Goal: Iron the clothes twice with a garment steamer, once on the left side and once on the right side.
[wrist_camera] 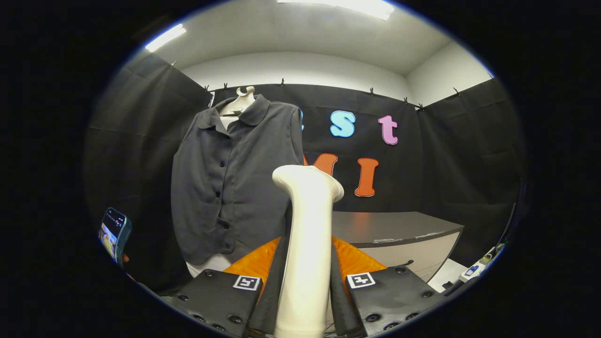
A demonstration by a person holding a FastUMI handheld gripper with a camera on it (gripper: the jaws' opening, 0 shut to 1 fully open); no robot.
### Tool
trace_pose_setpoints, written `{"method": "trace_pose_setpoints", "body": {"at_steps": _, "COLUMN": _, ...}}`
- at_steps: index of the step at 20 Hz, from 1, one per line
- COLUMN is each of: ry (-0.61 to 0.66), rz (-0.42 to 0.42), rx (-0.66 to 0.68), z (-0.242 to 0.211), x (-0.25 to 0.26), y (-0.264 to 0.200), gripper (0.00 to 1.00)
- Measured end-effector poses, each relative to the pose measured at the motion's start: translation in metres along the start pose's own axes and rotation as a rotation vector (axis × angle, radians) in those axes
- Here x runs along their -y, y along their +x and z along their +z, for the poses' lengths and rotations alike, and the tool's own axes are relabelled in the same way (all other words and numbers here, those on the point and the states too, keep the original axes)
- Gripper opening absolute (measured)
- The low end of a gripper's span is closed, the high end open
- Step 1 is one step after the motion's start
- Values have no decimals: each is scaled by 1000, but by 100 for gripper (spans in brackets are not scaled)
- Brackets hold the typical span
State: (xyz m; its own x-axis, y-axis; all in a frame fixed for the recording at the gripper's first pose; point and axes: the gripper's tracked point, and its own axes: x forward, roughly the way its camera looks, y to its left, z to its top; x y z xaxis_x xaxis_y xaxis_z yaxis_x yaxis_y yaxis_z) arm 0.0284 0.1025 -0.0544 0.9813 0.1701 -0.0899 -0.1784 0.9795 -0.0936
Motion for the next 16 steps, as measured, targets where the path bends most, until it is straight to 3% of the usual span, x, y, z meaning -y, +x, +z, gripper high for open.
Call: {"method": "trace_pose_setpoints", "body": {"at_steps": 16, "ry": -22, "rz": 7, "rx": -23, "z": -8, "x": -23, "y": 24, "gripper": 53}}
